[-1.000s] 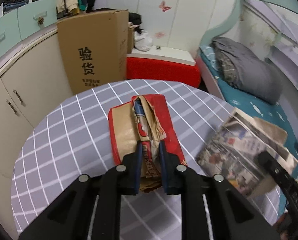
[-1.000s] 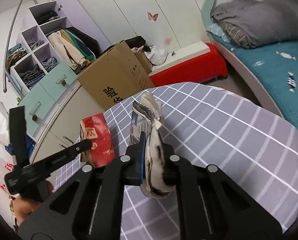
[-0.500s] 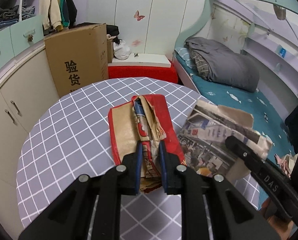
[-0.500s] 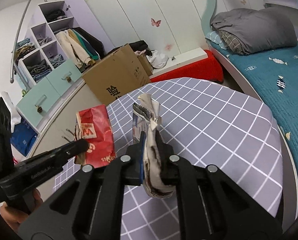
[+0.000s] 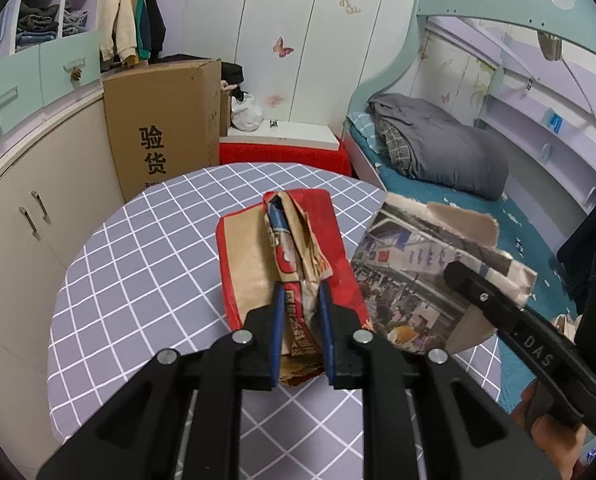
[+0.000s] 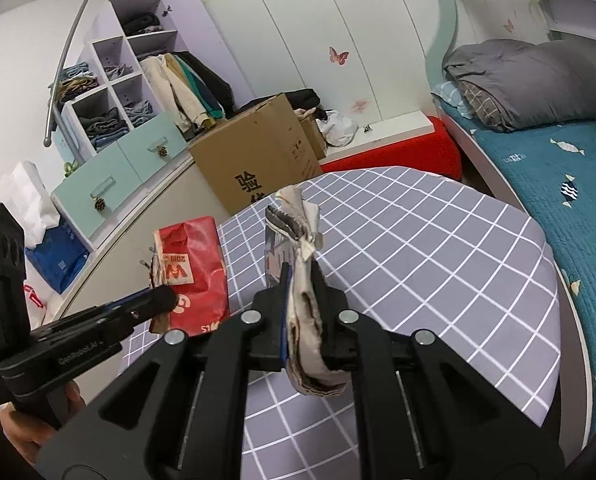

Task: Collect trash
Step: 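Lift both held bags and carry them toward the wastebasket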

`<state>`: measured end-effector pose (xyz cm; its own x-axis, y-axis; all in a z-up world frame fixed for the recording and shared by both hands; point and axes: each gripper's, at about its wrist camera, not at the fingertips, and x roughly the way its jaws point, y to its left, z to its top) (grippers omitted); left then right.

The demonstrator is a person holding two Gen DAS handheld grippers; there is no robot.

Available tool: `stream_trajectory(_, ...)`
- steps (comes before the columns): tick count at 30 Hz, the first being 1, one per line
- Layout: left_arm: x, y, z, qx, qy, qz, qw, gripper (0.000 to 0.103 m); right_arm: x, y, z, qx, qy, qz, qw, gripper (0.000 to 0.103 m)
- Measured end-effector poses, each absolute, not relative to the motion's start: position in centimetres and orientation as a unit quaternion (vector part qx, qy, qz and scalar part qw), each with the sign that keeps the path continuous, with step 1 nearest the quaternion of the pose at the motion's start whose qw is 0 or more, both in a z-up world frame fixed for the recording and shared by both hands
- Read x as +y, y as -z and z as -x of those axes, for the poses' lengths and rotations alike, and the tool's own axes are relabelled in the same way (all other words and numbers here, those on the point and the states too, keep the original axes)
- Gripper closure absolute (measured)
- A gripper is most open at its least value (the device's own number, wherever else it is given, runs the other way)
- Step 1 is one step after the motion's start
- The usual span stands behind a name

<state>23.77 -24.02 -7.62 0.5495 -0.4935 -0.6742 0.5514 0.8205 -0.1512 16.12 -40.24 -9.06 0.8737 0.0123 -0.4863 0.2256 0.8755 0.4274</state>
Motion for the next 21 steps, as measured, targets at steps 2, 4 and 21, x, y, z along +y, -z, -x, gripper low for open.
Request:
stream_trajectory(2,-23.4,7.4,-23.6,0.367,0.298,-0.035,0.881,0.088,-39.6,8.8,-16.3,0.246,0.050,-0.239,0.938,0.095)
stream_trajectory(4,-22.7,7.2,-23.5,0.364,0.298,-0.031,0.882,0.088,-38.8,8.6,-16.4,0.246,0.046,-0.235,0.939,0.095)
stream_trajectory(21,-14.2,5.7,-24.1,0.337,0.288,0.006,0.896,0.088,-29.8,7.0,-20.1,0.258,-0.029,-0.202,0.944,0.095)
